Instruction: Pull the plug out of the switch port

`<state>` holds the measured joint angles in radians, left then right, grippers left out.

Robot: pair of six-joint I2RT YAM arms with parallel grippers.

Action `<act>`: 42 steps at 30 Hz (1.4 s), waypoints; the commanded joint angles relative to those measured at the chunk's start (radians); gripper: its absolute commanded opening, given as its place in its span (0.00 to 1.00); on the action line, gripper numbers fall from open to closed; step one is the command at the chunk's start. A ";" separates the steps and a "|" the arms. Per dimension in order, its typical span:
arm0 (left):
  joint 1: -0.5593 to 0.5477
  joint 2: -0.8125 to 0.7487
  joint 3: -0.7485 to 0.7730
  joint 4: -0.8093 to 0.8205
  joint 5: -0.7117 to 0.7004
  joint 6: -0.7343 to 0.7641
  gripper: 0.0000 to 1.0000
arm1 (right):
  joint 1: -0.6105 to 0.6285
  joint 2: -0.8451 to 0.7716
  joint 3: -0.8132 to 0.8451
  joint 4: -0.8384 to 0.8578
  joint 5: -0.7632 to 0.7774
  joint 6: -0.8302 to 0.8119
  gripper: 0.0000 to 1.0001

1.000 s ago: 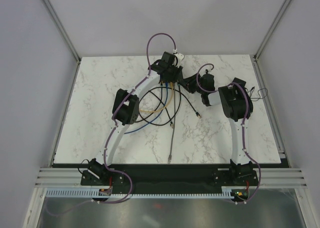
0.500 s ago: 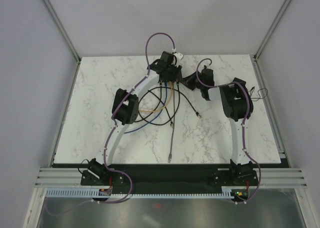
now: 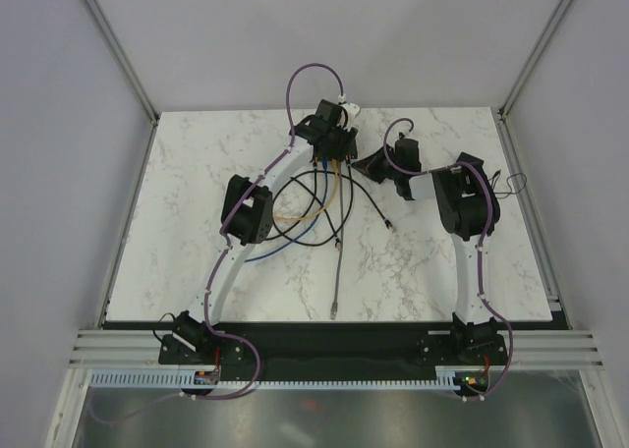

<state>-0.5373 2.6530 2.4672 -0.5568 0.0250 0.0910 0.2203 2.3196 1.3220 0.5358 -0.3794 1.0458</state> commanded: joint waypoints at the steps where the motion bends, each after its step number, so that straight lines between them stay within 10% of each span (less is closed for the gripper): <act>1: -0.015 0.030 0.029 -0.064 0.030 -0.040 0.60 | 0.002 -0.003 -0.049 -0.085 -0.022 -0.069 0.00; 10: -0.015 0.019 0.019 -0.061 0.039 -0.043 0.60 | -0.015 0.000 -0.102 0.067 -0.023 -0.014 0.36; 16: -0.015 0.019 0.018 -0.061 0.043 -0.045 0.60 | -0.010 0.035 -0.061 0.076 -0.036 0.006 0.40; 32: -0.013 0.016 0.015 -0.058 0.046 -0.040 0.60 | 0.017 0.101 0.054 0.004 -0.027 0.023 0.36; 42: -0.012 0.016 0.013 -0.060 0.036 -0.040 0.60 | 0.016 0.130 0.089 -0.051 -0.045 0.042 0.00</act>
<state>-0.5373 2.6530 2.4691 -0.5621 0.0288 0.0856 0.2249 2.3795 1.3849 0.6029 -0.4400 1.0874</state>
